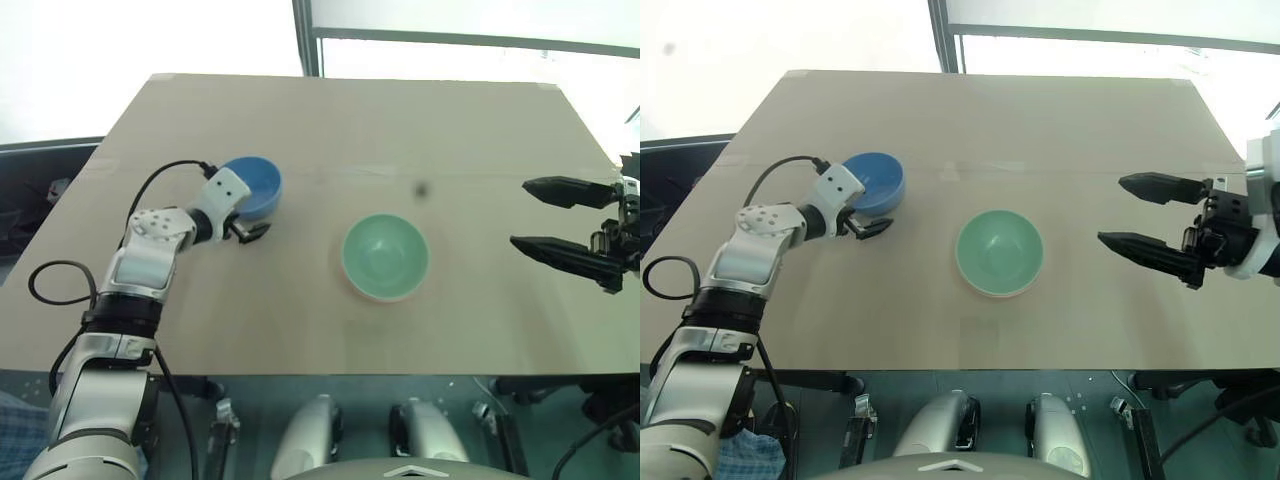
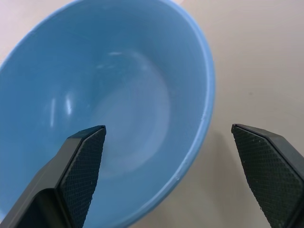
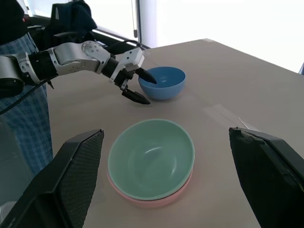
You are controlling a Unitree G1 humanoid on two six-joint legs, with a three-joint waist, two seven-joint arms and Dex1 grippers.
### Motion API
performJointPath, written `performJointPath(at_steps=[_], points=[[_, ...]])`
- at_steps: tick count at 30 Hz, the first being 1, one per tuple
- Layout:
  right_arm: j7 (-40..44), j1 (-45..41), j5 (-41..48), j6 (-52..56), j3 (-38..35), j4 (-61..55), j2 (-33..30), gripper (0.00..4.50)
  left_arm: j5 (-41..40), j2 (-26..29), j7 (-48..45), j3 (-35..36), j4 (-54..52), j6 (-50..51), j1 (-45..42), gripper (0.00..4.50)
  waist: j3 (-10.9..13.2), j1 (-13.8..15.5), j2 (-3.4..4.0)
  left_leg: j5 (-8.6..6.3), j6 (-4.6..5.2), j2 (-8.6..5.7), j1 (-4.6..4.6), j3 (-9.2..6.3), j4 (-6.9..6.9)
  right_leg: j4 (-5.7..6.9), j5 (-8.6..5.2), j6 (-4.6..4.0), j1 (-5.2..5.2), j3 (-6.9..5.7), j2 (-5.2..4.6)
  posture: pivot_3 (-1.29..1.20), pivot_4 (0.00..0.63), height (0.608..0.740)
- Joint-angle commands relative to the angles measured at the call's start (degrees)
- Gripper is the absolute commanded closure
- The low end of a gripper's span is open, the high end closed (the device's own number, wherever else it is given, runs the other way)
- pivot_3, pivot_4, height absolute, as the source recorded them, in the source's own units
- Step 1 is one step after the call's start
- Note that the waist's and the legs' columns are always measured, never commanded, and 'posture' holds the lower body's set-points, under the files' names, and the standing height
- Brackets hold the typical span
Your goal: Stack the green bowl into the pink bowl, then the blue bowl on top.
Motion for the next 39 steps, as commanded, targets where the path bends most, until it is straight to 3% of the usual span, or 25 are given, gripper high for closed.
performJointPath(at_steps=[1, 2, 5, 8, 9, 11, 17, 25, 32, 39], points=[[-0.5, 0.0, 1.2, -1.7, -0.5, -1.2, -0.8, 0.00, -0.2, 0.0, -0.8, 0.9, -0.2, -1.6, -1.8, 0.63, 0.0, 0.0, 0.00, 0.00, 0.00, 0.00, 0.00, 0.00, 0.01, 0.00, 0.00, 0.00, 0.00, 0.00, 0.00, 0.00, 0.150, 0.740], [-0.6, 0.0, 1.2, -1.8, -0.4, -1.2, -0.9, 0.00, -0.2, 0.0, -0.9, 1.0, -0.2, -1.7, -1.9, 0.82, 0.0, 0.0, 0.00, 0.00, 0.00, 0.00, 0.00, 0.00, 0.01, 0.00, 0.00, 0.00, 0.00, 0.00, 0.00, 0.00, 0.150, 0.740], [-0.8, 0.1, 1.1, -2.4, 0.1, -1.0, -0.9, 0.00, 0.0, 0.0, -1.0, 1.1, 0.0, -2.0, -2.0, 2.06, 0.0, 0.0, 0.00, 0.00, 0.00, 0.00, 0.00, 0.00, 0.02, 0.01, 0.00, 0.00, 0.00, 0.00, 0.00, 0.00, 0.150, 0.740], [-1.0, 0.2, 1.0, -2.8, 0.4, -0.9, -0.9, 0.00, 0.1, 0.0, -1.1, 1.1, 0.3, -2.6, -2.3, 3.36, 0.0, 0.0, 0.00, 0.00, 0.01, 0.00, -0.01, 0.00, 0.06, 0.01, 0.00, 0.00, 0.00, 0.00, 0.00, 0.00, 0.150, 0.740], [-1.1, 0.1, 0.8, -3.0, 0.7, -0.8, -0.9, 0.00, 0.1, 0.0, -1.1, 1.1, 0.5, -2.8, -2.6, 4.01, 0.0, 0.0, 0.00, 0.00, 0.01, 0.00, -0.01, 0.00, 0.06, 0.02, 0.00, 0.00, 0.00, 0.00, 0.00, 0.00, 0.150, 0.740], [-1.2, 0.1, 0.7, -3.2, 1.0, -0.8, -0.8, 0.00, 0.2, 0.0, -1.1, 1.1, 0.8, -3.1, -3.1, 4.37, 0.0, 0.0, 0.00, -0.01, 0.01, 0.00, -0.01, 0.00, 0.07, 0.02, 0.00, 0.00, 0.00, 0.00, 0.00, 0.00, 0.150, 0.740], [-1.7, 0.2, 0.9, -3.8, 1.6, -0.6, -0.9, 0.00, -0.1, -0.3, -3.3, 0.4, 1.9, -4.5, -6.1, 4.37, 0.0, 0.0, -0.02, -0.01, 0.03, 0.00, -0.04, 0.00, 0.11, 0.02, 0.00, 0.01, 0.00, -0.01, 0.00, 0.00, 0.150, 0.740], [-1.0, -1.1, 0.0, -5.1, 3.8, 1.1, -1.8, 0.00, -6.8, -3.8, -22.2, -4.2, -8.2, -14.8, -14.3, 4.37, 0.0, 0.2, -0.10, 0.04, -0.07, -0.02, -0.13, 0.01, 0.24, -0.02, 0.01, 0.01, 0.01, -0.04, -0.01, 0.00, 0.150, 0.740], [-1.4, -1.0, -0.1, -5.8, 4.5, 1.1, -1.9, 0.00, -10.1, -4.9, -35.1, -11.4, -21.6, -19.3, -12.1, 4.37, 0.0, -0.2, -0.09, 0.05, -0.06, 0.01, -0.11, 0.06, 0.23, -0.03, 0.00, 0.02, 0.00, -0.02, 0.09, 0.00, 0.150, 0.740], [-2.4, 0.3, 0.3, -5.7, 3.4, -0.1, -1.8, 0.00, -9.6, -4.8, -40.5, -14.3, -21.7, -22.3, -10.8, 4.37, 0.0, 0.0, -0.09, -0.03, 0.15, 0.03, 0.01, 0.07, 0.38, 0.11, 0.01, 0.03, 0.14, -0.03, 0.14, 0.00, 0.150, 0.740]])
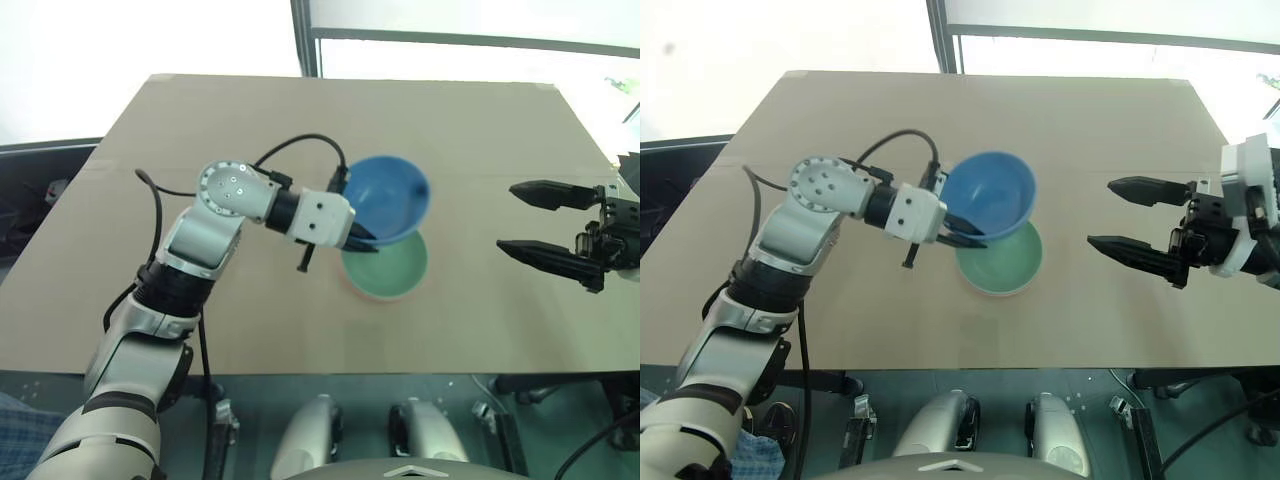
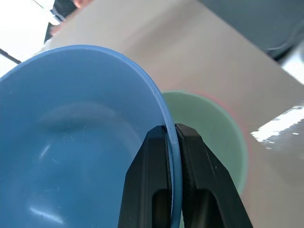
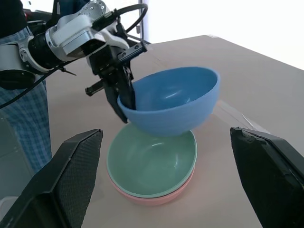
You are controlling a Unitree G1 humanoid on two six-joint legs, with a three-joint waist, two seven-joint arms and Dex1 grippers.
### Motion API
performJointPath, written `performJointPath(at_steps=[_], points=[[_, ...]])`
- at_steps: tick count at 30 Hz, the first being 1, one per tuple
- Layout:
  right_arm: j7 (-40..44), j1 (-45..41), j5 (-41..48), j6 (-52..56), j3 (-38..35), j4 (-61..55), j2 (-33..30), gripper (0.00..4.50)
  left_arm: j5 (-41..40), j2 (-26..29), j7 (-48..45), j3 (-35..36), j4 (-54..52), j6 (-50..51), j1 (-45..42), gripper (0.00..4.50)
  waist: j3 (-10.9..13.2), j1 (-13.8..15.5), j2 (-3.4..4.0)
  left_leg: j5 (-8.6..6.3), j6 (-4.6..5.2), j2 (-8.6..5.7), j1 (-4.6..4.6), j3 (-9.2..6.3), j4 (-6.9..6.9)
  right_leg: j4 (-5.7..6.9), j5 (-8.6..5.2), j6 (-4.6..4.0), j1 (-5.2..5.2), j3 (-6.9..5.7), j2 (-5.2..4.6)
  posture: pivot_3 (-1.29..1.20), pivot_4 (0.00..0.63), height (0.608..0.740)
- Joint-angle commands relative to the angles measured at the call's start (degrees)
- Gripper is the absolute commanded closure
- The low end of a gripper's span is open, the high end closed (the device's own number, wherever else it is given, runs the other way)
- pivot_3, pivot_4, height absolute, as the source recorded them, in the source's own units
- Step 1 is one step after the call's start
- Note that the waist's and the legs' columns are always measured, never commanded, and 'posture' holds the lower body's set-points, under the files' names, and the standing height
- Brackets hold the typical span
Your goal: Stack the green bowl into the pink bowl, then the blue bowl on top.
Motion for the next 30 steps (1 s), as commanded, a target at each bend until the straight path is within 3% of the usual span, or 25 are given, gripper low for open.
performJointPath(at_steps=[1, 10, 15, 19, 25, 30], points=[[-0.7, 0.5, 0.6, -1.0, -2.1, -1.8, -0.8, 0.00, -0.3, 0.3, -1.9, -0.2, -0.3, -2.7, 0.0, 4.37, 0.0, 0.0, 0.00, 0.00, 0.02, 0.00, 0.00, 0.00, 0.02, 0.01, 0.00, 0.00, 0.01, 0.00, 0.00, 0.00, 0.150, 0.740], [-1.5, 1.3, 0.5, -1.6, -2.1, -2.1, -0.7, 0.00, 1.2, -0.5, -2.4, -0.8, 4.6, -6.1, 0.5, 4.37, 0.0, 0.0, 0.00, 0.01, 0.03, -0.01, -0.01, 0.01, 0.05, 0.00, 0.00, 0.02, 0.03, -0.01, 0.08, 0.00, 0.150, 0.740], [-1.1, 1.1, 0.1, -2.0, -1.8, -1.6, -1.0, 0.00, 0.6, -1.5, -2.0, -0.1, 5.4, -6.6, 0.2, 2.90, 0.0, 0.0, 0.00, 0.00, 0.05, 0.00, 0.01, 0.00, 0.08, 0.01, 0.00, 0.03, 0.05, -0.01, 0.11, 0.00, 0.150, 0.740], [-0.8, 1.0, -0.1, -2.2, -1.6, -1.3, -1.2, 0.00, -0.7, -3.2, -0.5, 1.4, 5.3, -8.5, 0.4, 1.44, 0.0, 0.1, -0.01, 0.00, 0.05, 0.00, 0.00, 0.00, 0.09, 0.01, 0.00, 0.03, 0.05, -0.01, 0.12, 0.00, 0.150, 0.740], [-0.5, 0.8, -0.5, -2.6, -1.3, -0.8, -1.5, 0.00, -3.0, -3.0, -0.6, 2.9, 4.1, -6.6, 1.0, 1.44, 0.0, 0.0, -0.01, 0.00, 0.05, 0.02, 0.02, 0.00, 0.11, 0.03, 0.00, 0.03, 0.06, -0.01, 0.13, 0.00, 0.150, 0.740], [0.1, 2.1, -1.4, -2.9, -1.6, -0.6, -1.7, 0.00, -10.1, -1.4, 2.2, 7.5, -0.3, 6.4, 3.0, 1.44, 0.0, 0.0, -0.01, 0.00, 0.05, 0.02, 0.03, 0.00, 0.11, 0.05, 0.00, 0.03, 0.07, -0.01, 0.14, 0.00, 0.150, 0.740]])
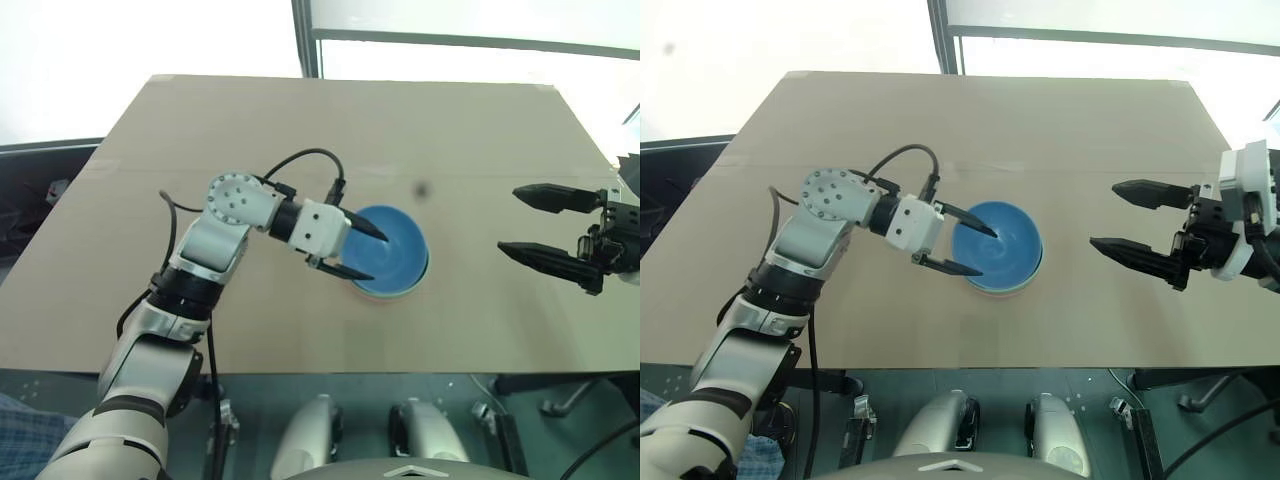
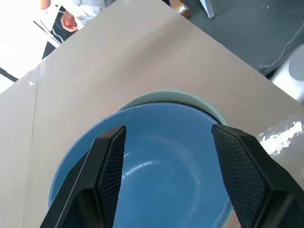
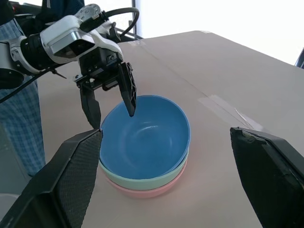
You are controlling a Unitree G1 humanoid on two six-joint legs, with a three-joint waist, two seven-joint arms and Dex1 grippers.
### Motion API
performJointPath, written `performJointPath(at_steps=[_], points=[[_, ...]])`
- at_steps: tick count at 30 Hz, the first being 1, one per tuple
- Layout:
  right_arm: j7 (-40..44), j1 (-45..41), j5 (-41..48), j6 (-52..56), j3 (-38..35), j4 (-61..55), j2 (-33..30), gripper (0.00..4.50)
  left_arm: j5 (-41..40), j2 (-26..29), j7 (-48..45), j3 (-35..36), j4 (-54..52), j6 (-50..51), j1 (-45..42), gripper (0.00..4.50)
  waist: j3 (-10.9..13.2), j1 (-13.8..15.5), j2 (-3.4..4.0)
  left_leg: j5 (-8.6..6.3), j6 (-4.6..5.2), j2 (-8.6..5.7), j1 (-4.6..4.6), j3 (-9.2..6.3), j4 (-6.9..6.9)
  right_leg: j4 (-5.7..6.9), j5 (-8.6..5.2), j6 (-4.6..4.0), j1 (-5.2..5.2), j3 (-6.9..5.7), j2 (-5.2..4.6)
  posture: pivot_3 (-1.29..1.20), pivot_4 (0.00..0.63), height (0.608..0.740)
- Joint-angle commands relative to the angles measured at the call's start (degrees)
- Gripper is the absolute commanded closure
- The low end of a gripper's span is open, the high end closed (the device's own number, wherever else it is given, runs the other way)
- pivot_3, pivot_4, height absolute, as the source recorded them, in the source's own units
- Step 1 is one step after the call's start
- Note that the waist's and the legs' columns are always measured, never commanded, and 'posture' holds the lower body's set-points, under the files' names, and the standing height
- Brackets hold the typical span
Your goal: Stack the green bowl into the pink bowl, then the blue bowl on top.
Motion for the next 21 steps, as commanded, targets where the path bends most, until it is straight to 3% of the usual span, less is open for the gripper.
performJointPath(at_steps=[1, 4, 10, 21], points=[[0.7, 0.9, -0.4, -1.3, -1.5, -0.5, -0.9, 0.00, -8.6, 1.6, 3.9, 6.2, -5.9, 13.2, 1.9, 1.44, 0.0, 0.0, 0.00, 0.00, 0.00, 0.00, 0.00, 0.00, 0.00, 0.00, 0.00, 0.00, 0.00, 0.00, 0.00, 0.00, 0.150, 0.740], [0.7, 2.3, -1.1, -2.0, -1.9, 0.3, -0.1, 0.00, -16.9, 2.3, 9.7, 11.6, -9.6, 27.1, 5.4, 1.44, 0.0, 0.0, 0.00, 0.00, 0.00, 0.03, 0.00, -0.01, 0.02, 0.02, 0.00, 0.01, 0.01, 0.00, 0.01, 0.00, 0.150, 0.740], [2.2, 5.1, -3.9, -5.4, -1.6, 3.4, 0.9, 0.00, -22.6, 6.3, 15.8, 19.7, -14.8, 36.6, 14.7, 1.44, 0.0, 0.0, 0.00, 0.01, -0.02, 0.05, 0.09, -0.02, 0.03, 0.05, -0.01, 0.01, 0.06, 0.01, 0.01, 0.00, 0.150, 0.740], [9.4, 8.7, -12.0, -14.5, 0.7, 12.3, 0.8, 0.00, -22.7, 12.4, 22.2, 32.2, -18.2, 37.2, 31.1, 1.44, 0.0, 0.0, 0.02, 0.10, -0.22, 0.06, 0.21, -0.03, -0.04, -0.04, -0.01, -0.02, 0.15, 0.01, -0.10, 0.00, 0.150, 0.740]])
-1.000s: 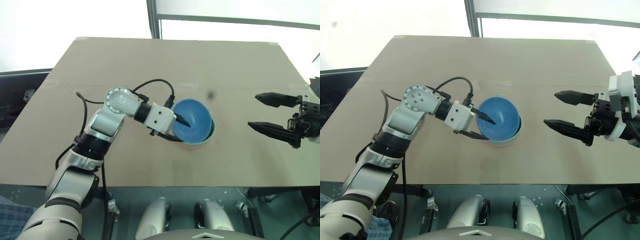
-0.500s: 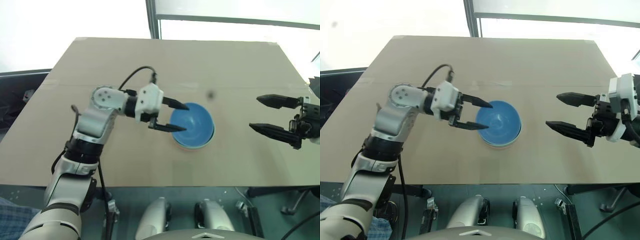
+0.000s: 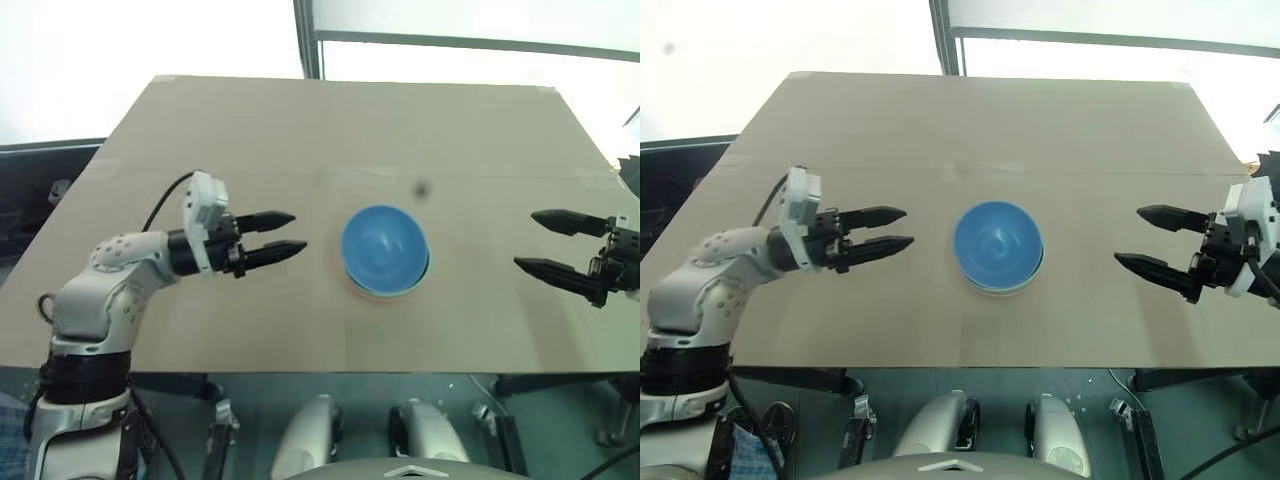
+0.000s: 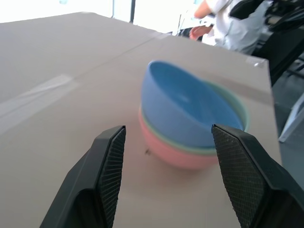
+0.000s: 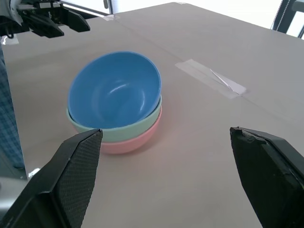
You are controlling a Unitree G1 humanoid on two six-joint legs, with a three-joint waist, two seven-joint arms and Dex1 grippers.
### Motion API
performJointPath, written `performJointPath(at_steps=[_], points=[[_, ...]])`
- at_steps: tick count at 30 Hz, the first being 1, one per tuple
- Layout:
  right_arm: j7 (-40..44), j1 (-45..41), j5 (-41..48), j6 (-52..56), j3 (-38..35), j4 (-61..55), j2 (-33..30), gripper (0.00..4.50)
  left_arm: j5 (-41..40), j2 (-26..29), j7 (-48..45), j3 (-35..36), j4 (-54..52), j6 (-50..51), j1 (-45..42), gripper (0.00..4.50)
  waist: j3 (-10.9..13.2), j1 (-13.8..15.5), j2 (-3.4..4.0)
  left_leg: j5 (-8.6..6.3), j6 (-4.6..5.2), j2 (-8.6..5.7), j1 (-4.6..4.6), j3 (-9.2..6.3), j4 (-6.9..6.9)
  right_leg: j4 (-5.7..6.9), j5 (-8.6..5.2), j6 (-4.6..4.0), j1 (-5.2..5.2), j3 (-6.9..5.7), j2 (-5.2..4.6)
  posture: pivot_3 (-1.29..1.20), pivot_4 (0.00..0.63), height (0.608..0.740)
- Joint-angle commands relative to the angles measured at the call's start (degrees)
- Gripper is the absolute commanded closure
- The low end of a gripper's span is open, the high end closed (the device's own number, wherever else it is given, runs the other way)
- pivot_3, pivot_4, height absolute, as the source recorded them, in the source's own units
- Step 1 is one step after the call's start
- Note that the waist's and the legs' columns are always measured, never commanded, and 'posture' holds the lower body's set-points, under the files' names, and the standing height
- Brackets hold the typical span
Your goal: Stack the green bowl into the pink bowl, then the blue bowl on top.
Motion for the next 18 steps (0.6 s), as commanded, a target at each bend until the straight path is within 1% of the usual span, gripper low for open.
performJointPath(at_steps=[1, 8, 18], points=[[2.4, -0.5, -1.2, -3.0, -0.1, 1.2, -0.5, 0.00, 0.4, 1.6, 1.0, 3.3, -1.7, -2.0, 2.0, 1.44, 0.0, 0.1, 0.01, 0.00, 0.00, 0.00, 0.00, 0.00, 0.00, 0.00, 0.00, 0.00, 0.00, 0.00, -0.02, 0.00, 0.150, 0.740], [4.5, 0.0, -2.5, -4.7, 0.7, 2.5, -0.4, 0.00, 0.4, 1.6, 2.0, 4.5, -2.8, -4.2, 5.2, 1.44, 0.0, 0.1, 0.02, -0.06, 0.07, -0.01, 0.00, 0.00, -0.12, -0.06, -0.01, -0.02, -0.02, 0.00, -0.08, 0.00, 0.150, 0.740], [4.2, 0.3, -2.2, -4.4, 0.0, 1.8, -0.4, 0.00, 1.3, 1.4, 2.6, 3.4, -1.3, -6.7, 4.1, 1.44, 0.0, 0.1, 0.03, -0.09, 0.11, -0.01, -0.01, 0.00, -0.17, -0.08, -0.01, -0.03, -0.05, 0.00, -0.11, 0.00, 0.150, 0.740]])
